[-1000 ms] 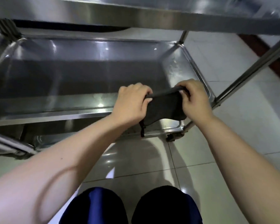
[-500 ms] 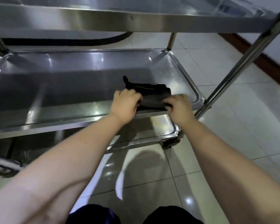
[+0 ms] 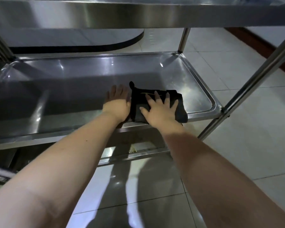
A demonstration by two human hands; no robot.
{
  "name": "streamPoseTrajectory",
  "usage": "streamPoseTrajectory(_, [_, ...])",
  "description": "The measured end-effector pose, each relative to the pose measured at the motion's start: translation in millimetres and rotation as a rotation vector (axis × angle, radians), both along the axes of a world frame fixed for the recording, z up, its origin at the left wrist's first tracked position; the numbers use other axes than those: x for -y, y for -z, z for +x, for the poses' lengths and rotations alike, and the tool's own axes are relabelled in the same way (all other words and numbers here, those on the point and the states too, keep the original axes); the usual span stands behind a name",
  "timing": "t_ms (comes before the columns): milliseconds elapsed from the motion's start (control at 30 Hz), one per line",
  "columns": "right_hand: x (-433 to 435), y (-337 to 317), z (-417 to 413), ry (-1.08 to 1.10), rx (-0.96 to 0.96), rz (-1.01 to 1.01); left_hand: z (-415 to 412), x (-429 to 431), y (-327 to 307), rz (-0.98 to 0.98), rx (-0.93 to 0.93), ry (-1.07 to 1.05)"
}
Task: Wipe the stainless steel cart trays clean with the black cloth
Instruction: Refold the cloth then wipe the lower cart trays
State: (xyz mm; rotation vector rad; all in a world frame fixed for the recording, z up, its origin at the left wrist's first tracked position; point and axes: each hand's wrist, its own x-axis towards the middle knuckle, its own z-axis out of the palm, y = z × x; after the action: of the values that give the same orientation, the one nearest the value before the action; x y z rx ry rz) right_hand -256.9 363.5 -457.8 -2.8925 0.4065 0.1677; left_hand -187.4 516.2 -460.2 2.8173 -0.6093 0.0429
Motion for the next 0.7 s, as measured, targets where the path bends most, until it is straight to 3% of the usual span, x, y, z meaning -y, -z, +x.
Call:
streamPoseTrajectory(133, [7.4,6.0,5.8,-0.002,-0.116,-0.029,24.0,17.5,3.2,0.077,-0.038,0.030])
streamPoseTrajectory(267, [28.2,6.5,8.4,-0.044,-0.116,-0.041,29.7,25.5,17.6,0.114,-0.097,0.031])
streamPoseTrajectory(533, [159.9,0.9,-6.1,0.165,-0.169,-0.099,31.3,28.7,25.0,0.171,-0.067,0.033])
streamPoseTrajectory(700, [128.3,2.9,9.9,0.142,-0.115,-0.097,34.4,29.5,26.0,0.171,-0.074,0.029])
